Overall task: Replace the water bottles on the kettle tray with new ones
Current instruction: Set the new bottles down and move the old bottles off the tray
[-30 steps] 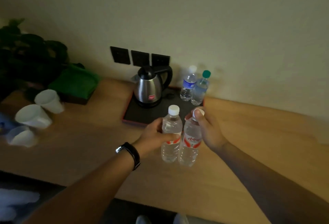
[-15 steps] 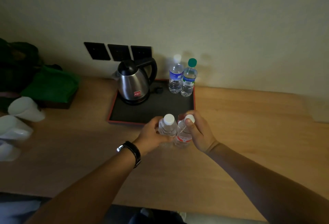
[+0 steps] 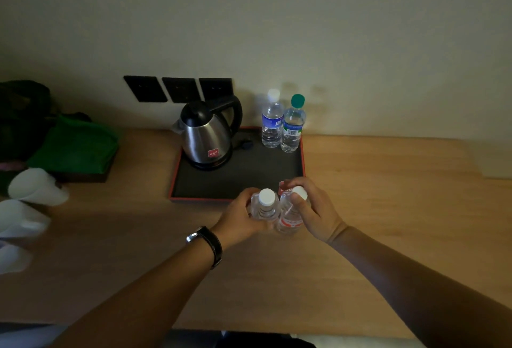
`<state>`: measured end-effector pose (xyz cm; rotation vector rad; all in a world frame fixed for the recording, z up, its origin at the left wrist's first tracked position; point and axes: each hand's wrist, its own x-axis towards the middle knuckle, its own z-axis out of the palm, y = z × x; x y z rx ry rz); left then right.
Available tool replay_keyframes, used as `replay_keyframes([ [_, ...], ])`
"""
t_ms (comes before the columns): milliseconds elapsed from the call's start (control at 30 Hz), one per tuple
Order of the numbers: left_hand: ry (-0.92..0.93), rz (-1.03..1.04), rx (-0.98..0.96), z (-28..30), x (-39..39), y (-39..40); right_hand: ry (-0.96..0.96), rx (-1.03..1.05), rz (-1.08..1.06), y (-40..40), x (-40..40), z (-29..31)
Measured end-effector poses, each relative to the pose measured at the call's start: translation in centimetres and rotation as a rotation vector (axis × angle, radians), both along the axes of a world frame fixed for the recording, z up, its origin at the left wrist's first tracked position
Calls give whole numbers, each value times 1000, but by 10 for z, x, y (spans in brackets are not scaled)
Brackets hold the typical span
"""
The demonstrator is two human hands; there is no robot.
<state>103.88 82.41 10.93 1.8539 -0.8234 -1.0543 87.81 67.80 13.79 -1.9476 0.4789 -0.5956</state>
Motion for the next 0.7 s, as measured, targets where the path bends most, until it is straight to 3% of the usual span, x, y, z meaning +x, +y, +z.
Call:
replay_keyframes([
  [333,-11,-87,-165,52,34,-26,-93,-58,-161,-25,21,33],
  [700,-370,83,-162,80,83,-134,322,-253,-366,-96,92,47],
])
